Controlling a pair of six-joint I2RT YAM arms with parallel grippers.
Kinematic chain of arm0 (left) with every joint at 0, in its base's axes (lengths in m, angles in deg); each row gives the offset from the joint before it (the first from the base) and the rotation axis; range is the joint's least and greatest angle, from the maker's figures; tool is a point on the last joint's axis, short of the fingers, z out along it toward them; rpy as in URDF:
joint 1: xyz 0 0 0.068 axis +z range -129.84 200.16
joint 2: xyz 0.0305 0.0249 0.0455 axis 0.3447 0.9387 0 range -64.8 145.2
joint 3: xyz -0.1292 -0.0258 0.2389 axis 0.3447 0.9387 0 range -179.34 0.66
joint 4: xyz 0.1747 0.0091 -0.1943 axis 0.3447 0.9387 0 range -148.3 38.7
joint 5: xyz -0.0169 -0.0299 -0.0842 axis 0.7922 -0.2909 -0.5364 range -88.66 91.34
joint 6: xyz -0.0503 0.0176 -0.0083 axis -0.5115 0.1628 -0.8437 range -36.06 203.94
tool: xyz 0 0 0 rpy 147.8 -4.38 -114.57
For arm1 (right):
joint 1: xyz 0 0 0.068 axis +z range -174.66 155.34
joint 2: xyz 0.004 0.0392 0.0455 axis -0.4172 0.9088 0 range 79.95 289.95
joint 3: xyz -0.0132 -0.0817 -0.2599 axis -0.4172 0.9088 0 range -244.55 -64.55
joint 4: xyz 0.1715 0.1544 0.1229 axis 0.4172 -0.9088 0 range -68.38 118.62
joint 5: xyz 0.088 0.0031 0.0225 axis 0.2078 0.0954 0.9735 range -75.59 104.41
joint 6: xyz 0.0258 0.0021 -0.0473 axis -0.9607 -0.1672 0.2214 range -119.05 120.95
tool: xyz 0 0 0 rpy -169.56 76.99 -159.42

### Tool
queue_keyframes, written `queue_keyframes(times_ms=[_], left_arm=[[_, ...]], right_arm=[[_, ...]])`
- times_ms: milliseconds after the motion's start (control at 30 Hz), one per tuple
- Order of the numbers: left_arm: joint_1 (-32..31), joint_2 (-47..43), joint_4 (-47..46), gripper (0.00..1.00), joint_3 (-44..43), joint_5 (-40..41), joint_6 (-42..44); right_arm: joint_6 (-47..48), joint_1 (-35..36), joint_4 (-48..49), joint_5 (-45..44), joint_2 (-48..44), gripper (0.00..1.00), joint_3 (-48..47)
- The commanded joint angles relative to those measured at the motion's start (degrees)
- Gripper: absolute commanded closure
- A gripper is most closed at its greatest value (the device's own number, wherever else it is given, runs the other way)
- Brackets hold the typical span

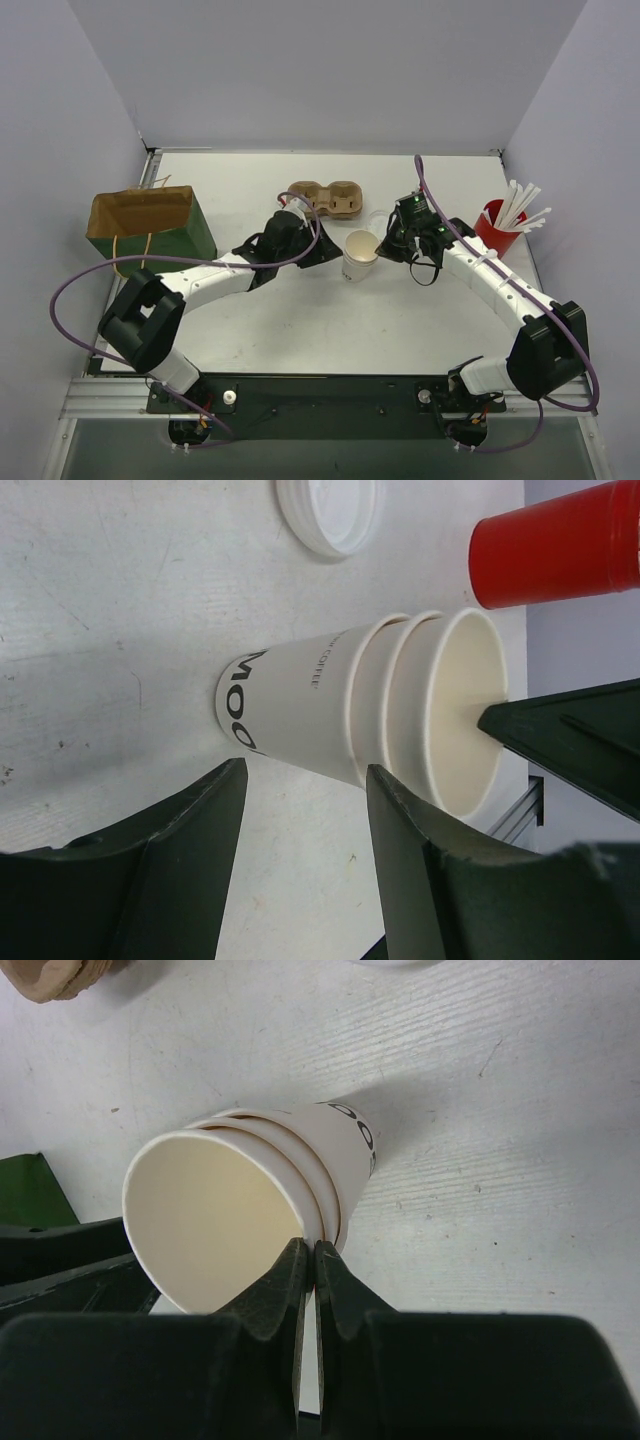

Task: Pack the takeout coffee

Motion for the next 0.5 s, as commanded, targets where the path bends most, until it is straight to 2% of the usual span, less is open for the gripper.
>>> queue_keyframes(times_ms=[0, 467], left_arm=[[0.52, 2.30, -4.53, 0.39, -2.22, -1.93, -0.96], [2.10, -1.65, -5.94, 0.39, 0.68, -2.02, -2.02]], right_arm=[[0.23, 0.41, 0.47, -0.25, 0.31, 1.00, -0.17], [0.23, 0.68, 0.64, -0.51, 0.84, 1.00, -0.35]])
